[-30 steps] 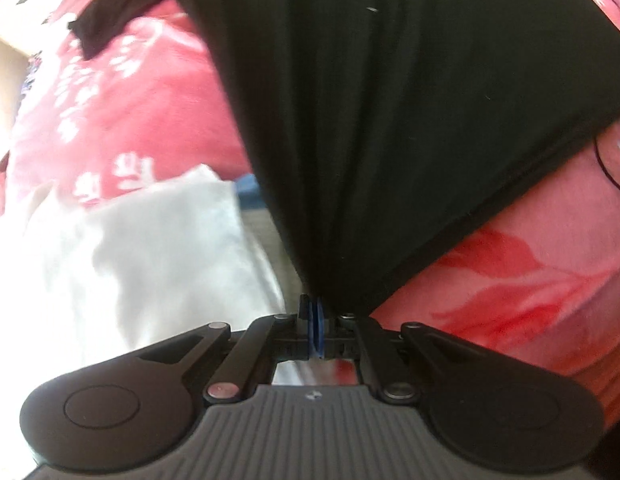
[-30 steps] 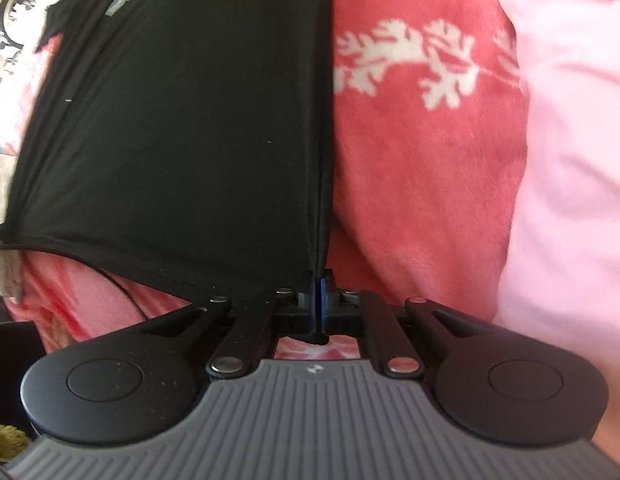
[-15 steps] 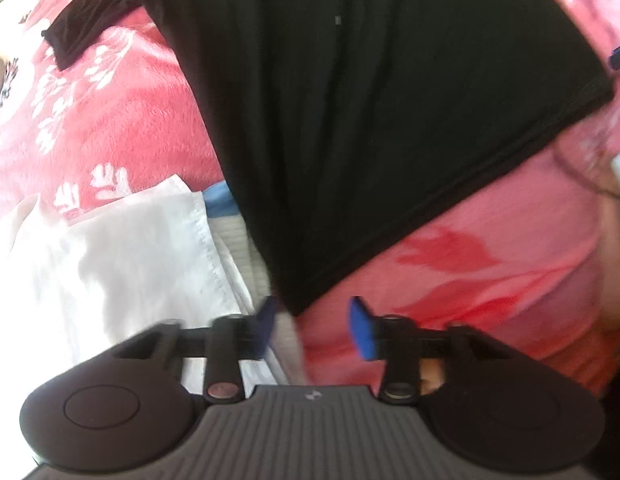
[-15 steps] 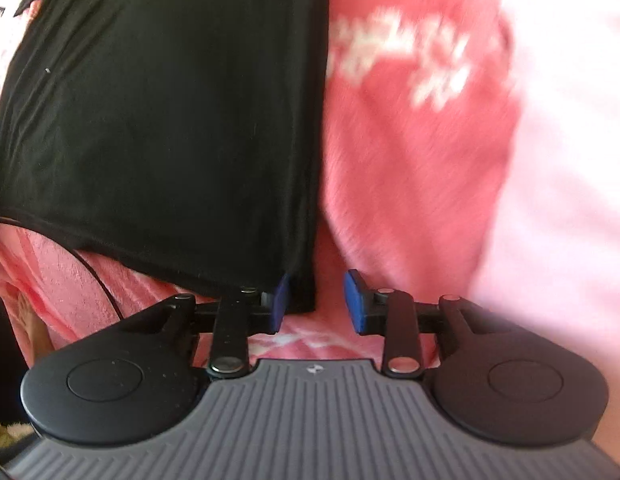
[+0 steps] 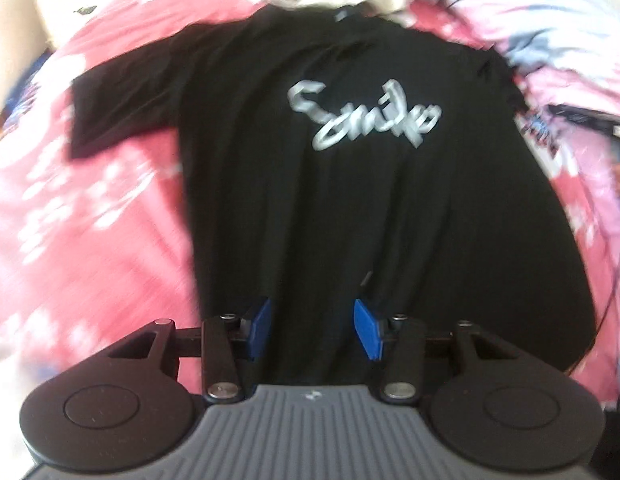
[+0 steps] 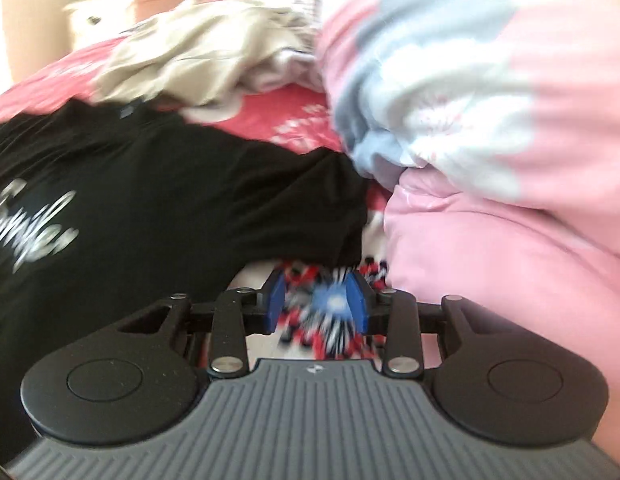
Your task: Fold clothes
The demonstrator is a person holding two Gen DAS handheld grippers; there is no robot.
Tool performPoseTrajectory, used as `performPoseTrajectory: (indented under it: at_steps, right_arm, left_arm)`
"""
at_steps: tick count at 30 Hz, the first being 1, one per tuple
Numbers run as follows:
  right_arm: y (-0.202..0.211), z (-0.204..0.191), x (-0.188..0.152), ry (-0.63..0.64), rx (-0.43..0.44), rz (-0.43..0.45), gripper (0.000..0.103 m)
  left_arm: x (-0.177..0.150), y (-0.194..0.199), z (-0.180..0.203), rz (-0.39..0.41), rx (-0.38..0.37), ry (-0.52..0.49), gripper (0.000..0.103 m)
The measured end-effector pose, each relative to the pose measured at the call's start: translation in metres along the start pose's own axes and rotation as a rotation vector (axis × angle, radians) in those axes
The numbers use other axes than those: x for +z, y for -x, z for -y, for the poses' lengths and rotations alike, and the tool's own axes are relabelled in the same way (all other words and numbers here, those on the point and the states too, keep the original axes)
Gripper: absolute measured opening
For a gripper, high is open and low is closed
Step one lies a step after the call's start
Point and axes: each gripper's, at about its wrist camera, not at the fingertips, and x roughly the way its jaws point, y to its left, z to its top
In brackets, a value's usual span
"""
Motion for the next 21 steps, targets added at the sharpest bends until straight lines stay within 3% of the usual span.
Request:
performPoseTrajectory:
  at_steps: [4, 7, 12, 16, 21]
  right_arm:
    - [-0.038, -0.012, 0.003, 0.181, -0.110, -0.018, 0.025]
    - [-0.050, -0.013, 0.007, 0.233, -0.142, -0.029, 0.021]
    - [-0.066, -0.019, 0.012, 0.200, -0.139, -0.016, 0.017]
    - [-0.071, -0.019, 0.014, 0.118, -0.103, 0.009, 0.016]
    - [-0.086, -0.019, 0.008, 0.068, -0.068, -0.001, 0.014]
  left_arm:
    - [0.035, -0.032, 0.026, 0.079, 0.007, -0.117, 0.047]
    - [0.052, -0.061, 0.047, 0.124, -0.016, -0.176, 0.047]
    - [0.106, -0.109, 0.106, 0.248, -0.075, -0.259, 0.047]
    - [0.169, -0.179, 0.156, 0.292, -0.130, -0.316, 0.047]
    - [0.229, -0.235, 0.200, 0.366, -0.187, -0.349, 0.046]
